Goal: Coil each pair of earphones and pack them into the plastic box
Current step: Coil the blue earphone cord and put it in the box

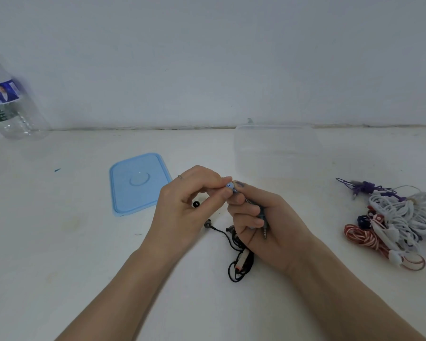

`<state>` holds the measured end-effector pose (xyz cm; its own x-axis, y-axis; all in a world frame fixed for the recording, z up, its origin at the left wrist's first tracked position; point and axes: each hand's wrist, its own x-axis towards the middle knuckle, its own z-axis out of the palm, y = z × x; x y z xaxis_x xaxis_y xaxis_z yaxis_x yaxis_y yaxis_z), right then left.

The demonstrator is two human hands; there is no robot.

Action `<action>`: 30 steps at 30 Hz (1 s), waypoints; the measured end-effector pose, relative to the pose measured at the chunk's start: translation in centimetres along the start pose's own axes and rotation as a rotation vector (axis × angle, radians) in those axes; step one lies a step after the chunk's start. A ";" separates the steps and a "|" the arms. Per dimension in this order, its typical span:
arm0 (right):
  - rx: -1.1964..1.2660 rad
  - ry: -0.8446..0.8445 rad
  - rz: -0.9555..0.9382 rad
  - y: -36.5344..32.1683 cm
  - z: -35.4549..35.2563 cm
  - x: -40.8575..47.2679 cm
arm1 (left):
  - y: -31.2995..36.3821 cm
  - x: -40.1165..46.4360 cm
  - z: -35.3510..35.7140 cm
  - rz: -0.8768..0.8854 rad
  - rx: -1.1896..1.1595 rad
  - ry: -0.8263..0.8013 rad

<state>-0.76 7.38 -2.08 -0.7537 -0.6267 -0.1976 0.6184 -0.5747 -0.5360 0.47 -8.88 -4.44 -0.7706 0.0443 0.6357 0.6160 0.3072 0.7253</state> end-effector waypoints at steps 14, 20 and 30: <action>-0.134 0.057 -0.090 0.2 -0.2 0.3 | 1.2 0.0 -0.4 0.119 0.390 0.018; -0.192 0.075 -0.114 0.1 -0.1 -0.1 | 1.6 0.0 -1.3 0.296 0.551 -0.096; -0.332 0.183 -0.275 -2.7 1.7 -1.1 | 4.6 4.4 0.4 0.102 0.565 -0.159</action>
<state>-1.21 8.70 0.99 -0.9249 -0.3546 -0.1371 0.3081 -0.4880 -0.8167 -0.12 -6.87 1.61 -0.7539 0.2288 0.6159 0.5398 0.7501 0.3820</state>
